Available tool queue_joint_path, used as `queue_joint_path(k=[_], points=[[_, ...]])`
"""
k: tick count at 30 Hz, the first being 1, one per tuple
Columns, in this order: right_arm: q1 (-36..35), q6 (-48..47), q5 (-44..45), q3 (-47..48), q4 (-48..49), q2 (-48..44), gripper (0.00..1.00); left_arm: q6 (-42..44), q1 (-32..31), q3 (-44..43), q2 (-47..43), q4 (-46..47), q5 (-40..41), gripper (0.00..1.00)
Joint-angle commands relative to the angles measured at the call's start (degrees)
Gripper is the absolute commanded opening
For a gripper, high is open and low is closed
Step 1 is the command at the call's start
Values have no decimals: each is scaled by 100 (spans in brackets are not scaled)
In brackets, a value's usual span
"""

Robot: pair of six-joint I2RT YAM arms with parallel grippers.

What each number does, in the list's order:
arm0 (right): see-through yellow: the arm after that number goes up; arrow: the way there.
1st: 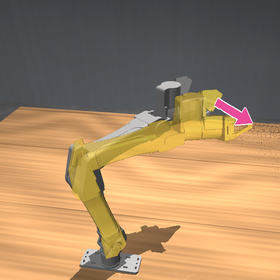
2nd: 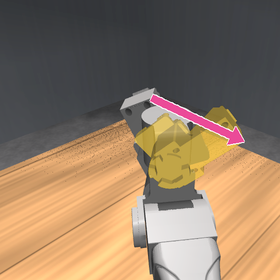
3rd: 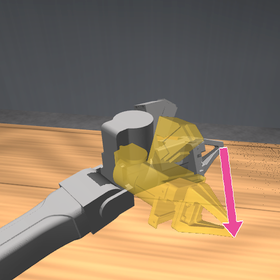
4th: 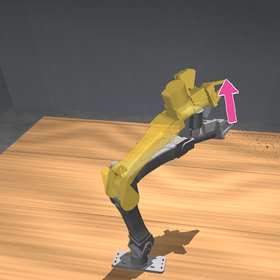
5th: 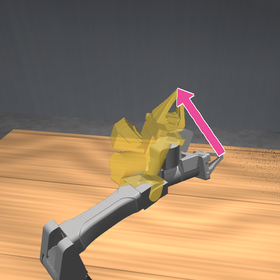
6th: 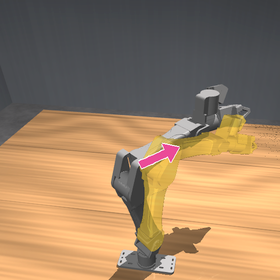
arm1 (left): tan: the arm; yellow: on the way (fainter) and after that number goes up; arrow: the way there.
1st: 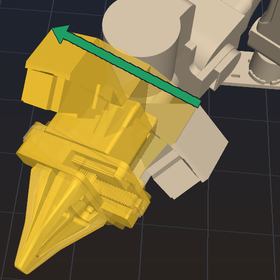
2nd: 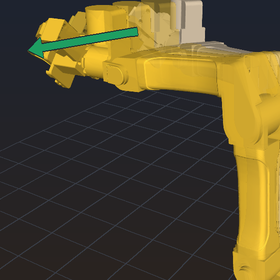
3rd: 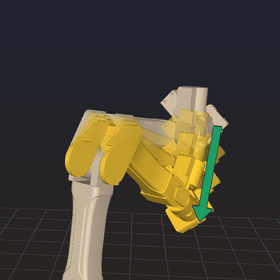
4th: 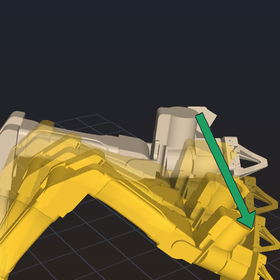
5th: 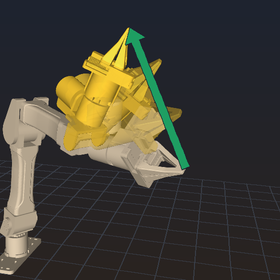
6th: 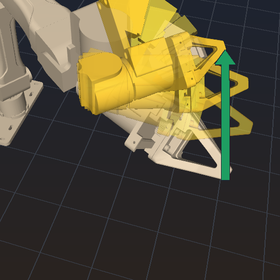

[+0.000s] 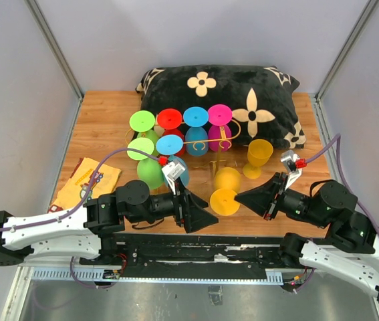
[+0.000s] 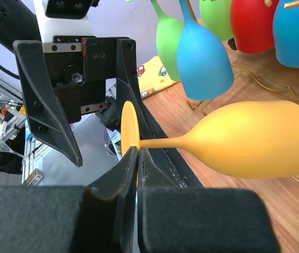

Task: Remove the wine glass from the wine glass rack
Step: Place the wine glass at the center of the board.

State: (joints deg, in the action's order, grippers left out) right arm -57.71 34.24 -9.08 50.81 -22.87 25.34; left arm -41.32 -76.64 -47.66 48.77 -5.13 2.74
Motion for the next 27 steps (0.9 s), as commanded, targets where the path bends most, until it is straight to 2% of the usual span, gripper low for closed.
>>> queue_joint_path(k=[1,9,12,27], points=[[76,-73,-137,-36,336,-104,1,-49,-53,39,-57,488,189,86],[76,10,-305,-54,515,-104,1,-287,-55,374,-108,1184,84,74],[74,51,-351,-71,571,-109,1,-289,-53,391,-120,1237,100,72],[76,145,-607,-135,710,-60,1,-366,-53,462,-60,1565,-120,51]])
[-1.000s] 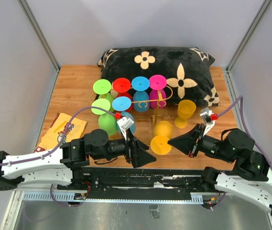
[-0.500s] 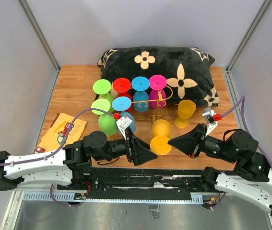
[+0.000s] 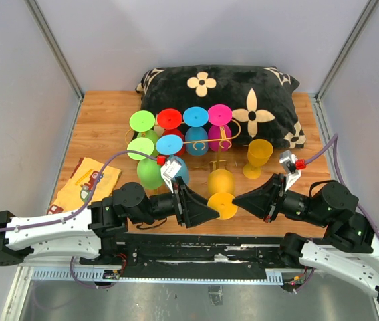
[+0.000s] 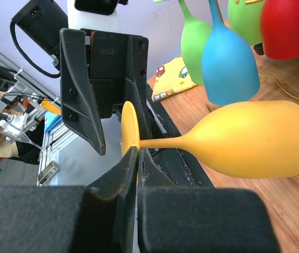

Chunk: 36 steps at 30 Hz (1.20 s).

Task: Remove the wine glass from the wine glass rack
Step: Place the wine glass at the center of the board.

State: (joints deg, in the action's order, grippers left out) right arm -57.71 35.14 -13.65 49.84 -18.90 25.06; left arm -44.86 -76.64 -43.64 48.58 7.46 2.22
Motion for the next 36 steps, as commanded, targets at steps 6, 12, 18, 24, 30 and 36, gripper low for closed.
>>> queue_joint_path(k=[6,12,18,24,30,36], points=[[72,55,-199,-16,344,8,1,21,-53,92,-77,326,-93,38],[76,64,-207,-36,349,41,1,78,-53,77,-53,317,-142,19],[75,55,-290,-10,351,117,3,108,-53,59,-6,291,-232,4],[76,46,-392,7,335,261,16,241,-53,-62,136,245,-413,0],[76,11,-588,58,334,505,12,375,-53,-157,197,147,-441,1],[76,-113,-572,-9,441,513,1,406,-53,-110,196,62,-363,15]])
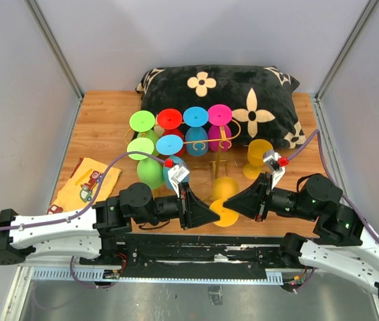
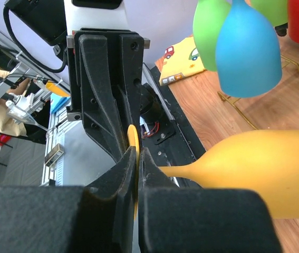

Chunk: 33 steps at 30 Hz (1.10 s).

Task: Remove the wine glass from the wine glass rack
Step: Place the wine glass at the center of the board.

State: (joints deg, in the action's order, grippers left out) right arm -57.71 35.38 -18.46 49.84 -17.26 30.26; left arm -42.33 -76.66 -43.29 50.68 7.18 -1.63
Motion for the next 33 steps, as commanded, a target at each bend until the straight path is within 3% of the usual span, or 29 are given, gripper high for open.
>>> queue_joint_path(k=[1,7,14,16,18,20,23,28,33], points=[[75,-151,-88,-45,345,-30,1,110,-50,-106,-9,118,18,18],[76,-286,-55,-335,876,-227,1,-639,-50,600,36,1383,-35,25],[76,-317,-220,-429,1049,-278,1,-498,-50,488,111,1362,-100,21],[76,-334,-305,-429,1032,-279,1,-454,-50,479,154,1405,-119,15],[76,-355,-323,-367,863,-246,1,-387,-50,467,207,1428,-149,2],[76,-450,-217,-260,585,-231,6,-292,-50,447,228,1366,-167,1],[74,-655,197,-41,61,-260,25,9,-50,378,190,1152,-257,1],[76,-1280,1506,815,-1167,-129,45,1080,-50,322,-14,433,-564,1],[74,-1712,2903,1914,-2685,636,48,2502,-50,544,-411,-223,-552,1]])
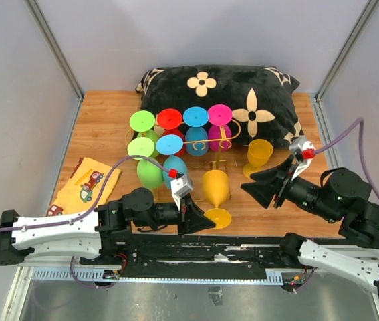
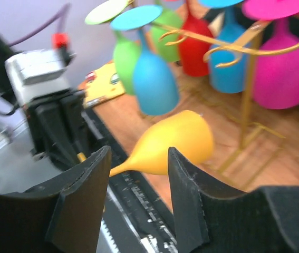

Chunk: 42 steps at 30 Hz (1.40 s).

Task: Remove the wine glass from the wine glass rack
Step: Place the wine glass at the center of the board.

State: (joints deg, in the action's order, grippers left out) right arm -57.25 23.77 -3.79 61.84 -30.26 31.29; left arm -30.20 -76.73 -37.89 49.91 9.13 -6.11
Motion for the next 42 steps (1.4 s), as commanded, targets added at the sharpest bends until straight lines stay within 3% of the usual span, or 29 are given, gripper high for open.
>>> queue_joint_path(k=[1,5,10,17,21,31,37,42], points=[[30,-554,1682,910,-1539,724,49,1535,-44,74,-448,-457,-112,1],[58,-567,2035,1321,-2110,1312,50,2563,-53,382,-881,-437,-590,0],[574,-394,1627,1325,-2168,1377,50,3280,-53,371,-778,-744,-1455,1],[2465,-583,-790,1245,-2100,1502,51,3477,-53,170,-262,-1066,-1684,0],[3122,-628,-1886,1064,-1975,1651,53,3707,-53,137,-198,-1226,-1487,1],[5243,-207,-4452,-149,-979,1806,65,4854,-53,367,-140,-1171,-880,0],[5392,-348,-4727,-184,-920,1476,82,5136,-45,486,72,-928,-851,1],[5391,-233,-4640,-446,-748,1047,90,5205,-52,405,163,-1063,-693,1]])
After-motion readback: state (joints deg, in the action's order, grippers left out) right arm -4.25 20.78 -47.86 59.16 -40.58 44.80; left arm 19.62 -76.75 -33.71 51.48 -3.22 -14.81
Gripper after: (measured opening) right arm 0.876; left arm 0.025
